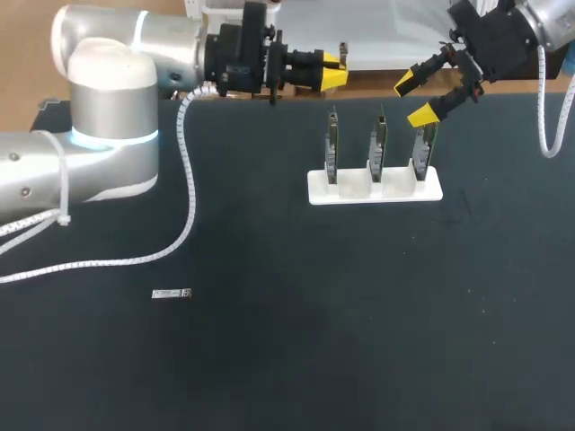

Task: Pick up the optical module with the left hand, and insert it into the network port with the right hand.

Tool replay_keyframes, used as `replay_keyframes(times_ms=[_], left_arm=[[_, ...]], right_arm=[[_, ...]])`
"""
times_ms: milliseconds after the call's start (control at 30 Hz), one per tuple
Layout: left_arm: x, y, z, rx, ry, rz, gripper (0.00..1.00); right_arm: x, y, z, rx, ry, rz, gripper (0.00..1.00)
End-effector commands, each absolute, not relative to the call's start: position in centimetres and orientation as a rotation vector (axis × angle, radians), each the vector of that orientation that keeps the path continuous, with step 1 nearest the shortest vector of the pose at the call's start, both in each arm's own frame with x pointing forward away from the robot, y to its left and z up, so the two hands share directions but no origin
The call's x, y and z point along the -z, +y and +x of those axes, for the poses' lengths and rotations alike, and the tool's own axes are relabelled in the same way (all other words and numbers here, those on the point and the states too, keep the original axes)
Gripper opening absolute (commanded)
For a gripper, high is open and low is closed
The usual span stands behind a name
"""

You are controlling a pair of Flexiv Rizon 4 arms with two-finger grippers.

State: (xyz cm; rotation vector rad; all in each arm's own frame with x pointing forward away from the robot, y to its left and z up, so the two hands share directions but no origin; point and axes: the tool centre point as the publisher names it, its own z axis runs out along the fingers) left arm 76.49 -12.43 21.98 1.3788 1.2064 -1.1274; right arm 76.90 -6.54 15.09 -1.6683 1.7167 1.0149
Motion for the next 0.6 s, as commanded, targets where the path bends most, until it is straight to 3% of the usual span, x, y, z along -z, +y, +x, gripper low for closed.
replay_keyframes(times_ms=[33,600], left_arm=[[-22.0,-13.6,77.1,1.141,1.216,1.416,0.00],[-20.5,-16.9,77.0,1.140,1.251,1.348,0.00]], right_arm=[[-15.1,-6.5,76.9,-1.015,1.716,-1.668,1.00],[-15.1,-6.5,76.9,-1.015,1.716,-1.668,1.00]])
